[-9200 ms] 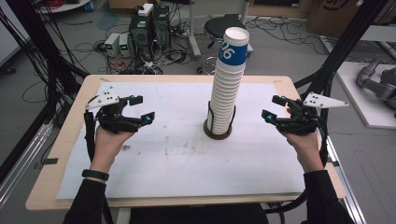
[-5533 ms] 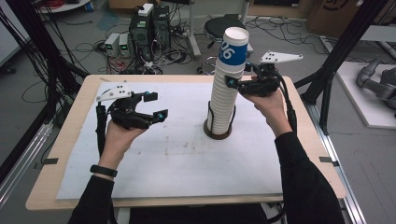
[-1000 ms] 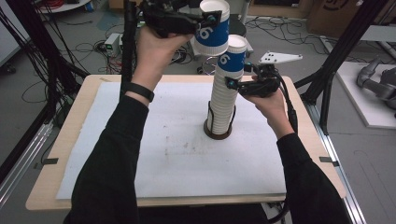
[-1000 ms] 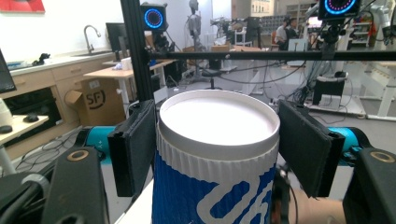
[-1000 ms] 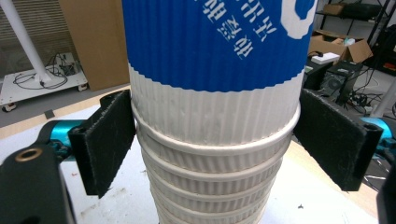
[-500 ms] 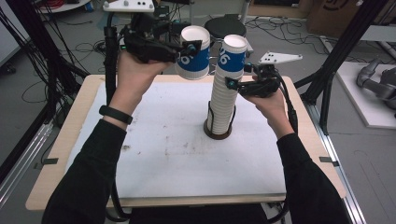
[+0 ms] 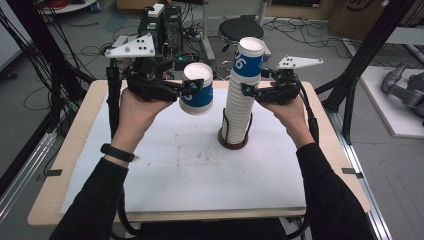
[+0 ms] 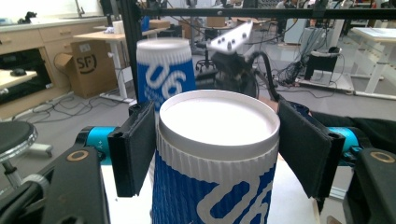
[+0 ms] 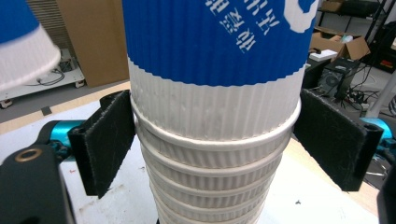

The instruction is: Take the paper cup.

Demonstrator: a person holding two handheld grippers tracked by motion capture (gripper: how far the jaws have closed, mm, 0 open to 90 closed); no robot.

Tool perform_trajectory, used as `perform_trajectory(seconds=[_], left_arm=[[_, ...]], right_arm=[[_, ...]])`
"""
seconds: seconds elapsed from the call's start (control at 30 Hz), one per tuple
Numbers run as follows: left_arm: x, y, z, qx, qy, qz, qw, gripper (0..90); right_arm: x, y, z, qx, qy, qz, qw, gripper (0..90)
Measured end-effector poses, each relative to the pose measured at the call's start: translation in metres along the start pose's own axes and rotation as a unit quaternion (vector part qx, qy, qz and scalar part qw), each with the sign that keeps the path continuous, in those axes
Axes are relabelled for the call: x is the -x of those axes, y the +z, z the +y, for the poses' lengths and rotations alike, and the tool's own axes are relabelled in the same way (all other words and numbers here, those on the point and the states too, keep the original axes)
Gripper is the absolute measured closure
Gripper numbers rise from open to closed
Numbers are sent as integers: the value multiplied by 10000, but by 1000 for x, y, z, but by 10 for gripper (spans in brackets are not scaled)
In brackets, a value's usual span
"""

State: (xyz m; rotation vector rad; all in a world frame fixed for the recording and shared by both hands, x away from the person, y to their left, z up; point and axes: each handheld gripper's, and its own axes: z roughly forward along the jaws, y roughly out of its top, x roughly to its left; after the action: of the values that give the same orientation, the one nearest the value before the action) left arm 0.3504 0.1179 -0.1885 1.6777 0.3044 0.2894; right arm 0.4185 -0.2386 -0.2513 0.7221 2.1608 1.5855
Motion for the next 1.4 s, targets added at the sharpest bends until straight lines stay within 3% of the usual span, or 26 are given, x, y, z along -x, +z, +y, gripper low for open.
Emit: perform_trajectory(seconds=[0.27,0.73,1.1,1.4], left_arm=[[-1,-6,-34,-73,-197,20,9998,305],[3,-3,-74,-39,-470,-181,9987,305],[3,-3,-96,-32,-615,-244,9978,305],[6,-5,-102,-6,-611,-272,9978,305]], right_arm=[[0,0,0,5,-62,-8,10000,137],[0,-2,0,-10,81,12,10000,137],[-4,-15,-1,90,53,-25,9999,137],[-6,-35,-16,196,40,-67,9998,138]])
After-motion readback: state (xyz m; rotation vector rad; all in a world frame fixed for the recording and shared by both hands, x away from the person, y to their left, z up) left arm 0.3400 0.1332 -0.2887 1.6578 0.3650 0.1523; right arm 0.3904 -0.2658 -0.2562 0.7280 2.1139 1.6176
